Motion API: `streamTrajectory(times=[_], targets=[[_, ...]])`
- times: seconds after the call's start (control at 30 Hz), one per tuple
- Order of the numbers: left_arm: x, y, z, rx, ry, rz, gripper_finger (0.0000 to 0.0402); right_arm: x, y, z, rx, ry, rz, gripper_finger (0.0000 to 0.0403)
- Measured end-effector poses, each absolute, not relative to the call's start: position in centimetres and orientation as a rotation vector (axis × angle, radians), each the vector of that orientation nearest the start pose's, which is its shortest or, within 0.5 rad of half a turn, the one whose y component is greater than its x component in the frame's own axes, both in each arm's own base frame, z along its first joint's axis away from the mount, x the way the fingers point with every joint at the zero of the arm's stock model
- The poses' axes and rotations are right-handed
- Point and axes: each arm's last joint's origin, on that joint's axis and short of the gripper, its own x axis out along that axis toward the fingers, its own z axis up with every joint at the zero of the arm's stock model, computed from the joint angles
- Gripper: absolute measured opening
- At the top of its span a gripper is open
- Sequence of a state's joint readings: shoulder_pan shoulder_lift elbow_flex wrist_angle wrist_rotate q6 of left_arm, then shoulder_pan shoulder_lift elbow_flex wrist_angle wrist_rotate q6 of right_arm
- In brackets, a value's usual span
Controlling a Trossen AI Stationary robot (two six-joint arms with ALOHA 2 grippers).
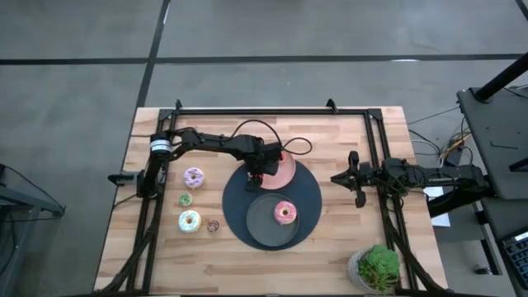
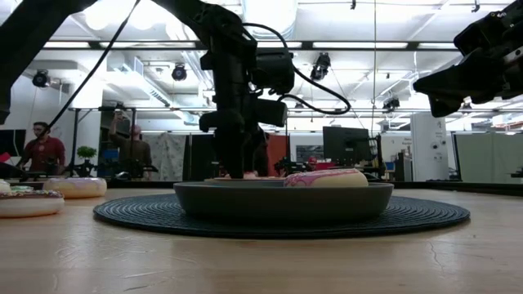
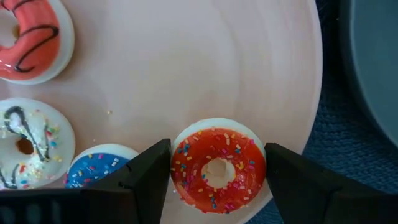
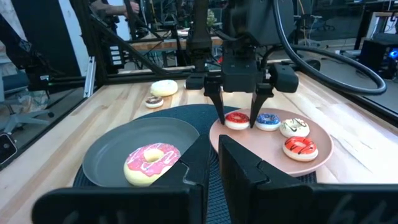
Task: Pick & Place donuts
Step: Put the small orange donut on the pink plate
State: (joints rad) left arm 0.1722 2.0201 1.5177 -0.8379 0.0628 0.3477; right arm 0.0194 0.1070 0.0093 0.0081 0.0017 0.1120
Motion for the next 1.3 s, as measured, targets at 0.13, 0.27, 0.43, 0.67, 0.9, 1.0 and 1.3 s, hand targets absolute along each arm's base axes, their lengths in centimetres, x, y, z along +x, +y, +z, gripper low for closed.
streamTrajectory(times=[0.13, 0.27, 0.43, 0.67, 0.9, 1.0, 1.3], targets=[[39.5, 6.7, 18.2, 0.137, 1.327, -0.139, 0.0222, 10.3, 0.2, 15.9, 0.111, 0.091, 0.012, 0.0029], [39.5, 6.7, 18.2, 0.138, 1.327, -0.139, 0.0222, 10.3, 0.2, 15.9, 0.111, 0.091, 0.013, 0.0029], [39.5, 6.8, 18.2, 0.137, 1.327, -0.138, 0.0222, 10.3, 0.2, 15.9, 0.111, 0.091, 0.013, 0.0029], [39.5, 6.8, 18.3, 0.138, 1.323, -0.138, 0.0222, 10.4, 0.2, 15.9, 0.111, 0.091, 0.012, 0.0029], [40.5, 7.4, 20.0, 0.145, 1.254, -0.114, 0.0222, 10.4, 0.2, 15.9, 0.111, 0.091, 0.012, 0.0029], [40.9, 7.7, 20.7, 0.152, 1.206, -0.099, 0.0222, 10.4, 0.2, 15.9, 0.111, 0.091, 0.012, 0.0029], [41.9, 8.0, 22.2, 0.185, 1.122, -0.091, 0.0222, 10.4, 0.2, 15.9, 0.111, 0.091, 0.013, 0.0029]])
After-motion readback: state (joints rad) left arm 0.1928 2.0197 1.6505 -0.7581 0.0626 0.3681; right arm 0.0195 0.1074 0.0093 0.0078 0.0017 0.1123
